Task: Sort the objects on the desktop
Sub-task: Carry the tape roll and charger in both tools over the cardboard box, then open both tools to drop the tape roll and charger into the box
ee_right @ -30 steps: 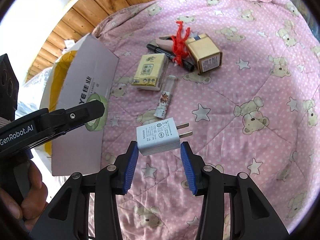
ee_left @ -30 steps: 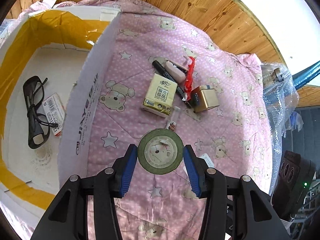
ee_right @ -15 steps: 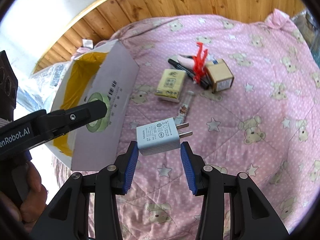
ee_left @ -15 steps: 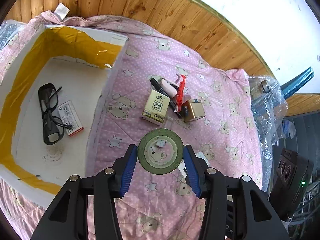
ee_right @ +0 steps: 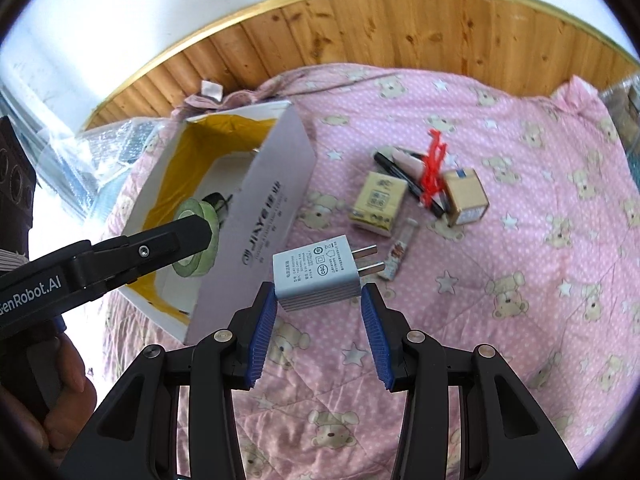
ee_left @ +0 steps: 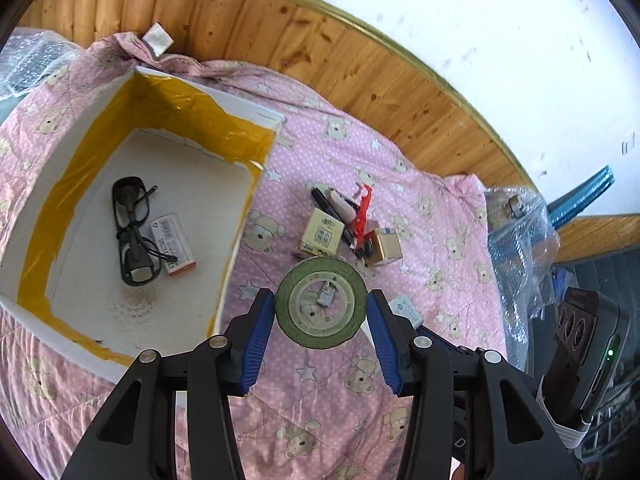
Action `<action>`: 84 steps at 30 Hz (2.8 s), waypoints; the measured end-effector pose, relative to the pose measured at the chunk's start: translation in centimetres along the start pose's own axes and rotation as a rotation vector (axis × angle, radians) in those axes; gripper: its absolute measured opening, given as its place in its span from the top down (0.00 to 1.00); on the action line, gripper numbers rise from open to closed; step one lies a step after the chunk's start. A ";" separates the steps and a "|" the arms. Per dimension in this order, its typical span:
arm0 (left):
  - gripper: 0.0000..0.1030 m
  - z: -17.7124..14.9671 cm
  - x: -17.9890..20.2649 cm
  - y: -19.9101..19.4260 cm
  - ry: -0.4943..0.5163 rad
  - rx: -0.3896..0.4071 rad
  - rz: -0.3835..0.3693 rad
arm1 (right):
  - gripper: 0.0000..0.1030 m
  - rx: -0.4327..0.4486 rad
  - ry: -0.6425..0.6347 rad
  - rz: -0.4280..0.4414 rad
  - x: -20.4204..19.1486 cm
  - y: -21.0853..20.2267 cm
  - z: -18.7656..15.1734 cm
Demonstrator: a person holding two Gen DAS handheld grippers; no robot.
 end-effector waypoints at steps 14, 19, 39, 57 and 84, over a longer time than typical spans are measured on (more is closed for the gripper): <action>0.52 0.5 -3.2 -4.1 -0.073 0.092 -0.003 | 0.56 0.045 -0.125 0.027 -5.6 -1.5 2.6; 0.52 0.9 -4.8 -5.5 -0.107 0.126 -0.001 | 0.56 0.054 -0.164 0.042 -7.8 -1.6 3.6; 0.52 2.0 -11.1 -8.3 -0.239 0.188 0.035 | 0.56 0.039 -0.272 0.083 -14.1 0.7 6.0; 0.52 3.2 -16.4 -6.3 -0.335 0.172 0.098 | 0.55 -0.017 -0.316 0.097 -16.6 5.8 8.7; 0.51 3.8 -18.2 -1.4 -0.307 0.068 0.159 | 0.46 -0.075 -0.325 0.121 -14.9 11.4 8.6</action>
Point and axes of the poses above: each gripper's, at about its wrist camera, not at the fingertips, and y roughly the way its jaws point, x to its right, z to its top, the point moved 4 cm from there along y, roughly the way its jaws point, and after that the axes turned 8 degrees about -z, right-handed, at the moved point
